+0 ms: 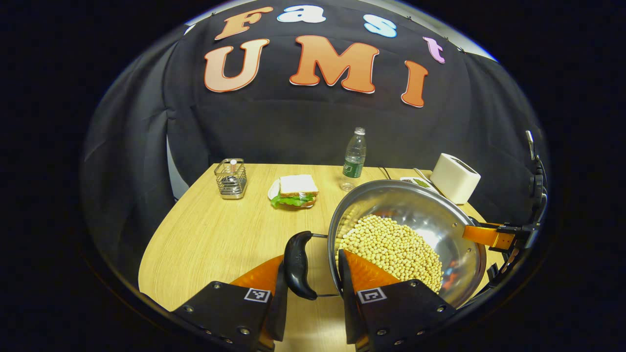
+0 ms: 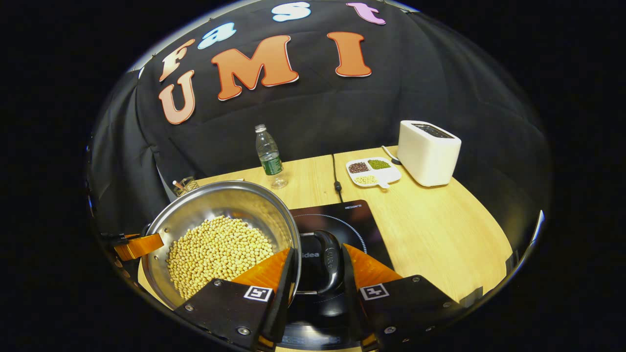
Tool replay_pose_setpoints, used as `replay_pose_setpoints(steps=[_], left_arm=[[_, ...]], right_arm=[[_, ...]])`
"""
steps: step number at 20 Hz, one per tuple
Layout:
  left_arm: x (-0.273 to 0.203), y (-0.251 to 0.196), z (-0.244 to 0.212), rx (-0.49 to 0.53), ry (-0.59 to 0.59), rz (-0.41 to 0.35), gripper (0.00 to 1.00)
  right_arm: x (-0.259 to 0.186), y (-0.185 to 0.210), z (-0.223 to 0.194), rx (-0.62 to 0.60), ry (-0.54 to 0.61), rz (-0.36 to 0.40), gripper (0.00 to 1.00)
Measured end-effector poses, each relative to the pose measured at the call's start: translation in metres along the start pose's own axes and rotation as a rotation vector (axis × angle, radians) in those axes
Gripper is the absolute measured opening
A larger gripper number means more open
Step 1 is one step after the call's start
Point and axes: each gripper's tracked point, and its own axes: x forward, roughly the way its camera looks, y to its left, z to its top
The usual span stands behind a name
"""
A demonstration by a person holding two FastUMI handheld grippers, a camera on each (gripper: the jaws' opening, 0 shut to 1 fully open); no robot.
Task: First push the handle of the pot to place it horizontally, then grasp the pot with both hands and set it on the induction cooktop.
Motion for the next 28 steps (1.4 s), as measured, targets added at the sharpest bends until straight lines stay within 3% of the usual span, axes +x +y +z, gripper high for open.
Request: replay_pose_setpoints(steps=[15, 28], left_arm=[[0.028, -0.090, -0.011, 0.032, 0.048, -0.071, 0.49], [0.053, -0.109, -0.027, 0.023, 0.100, -0.067, 0.48]], right_arm=[[-0.002, -0.090, 0.002, 0.043, 0.013, -0.074, 0.51], [0.013, -0.110, -0.006, 0.053, 0.054, -0.075, 0.51]])
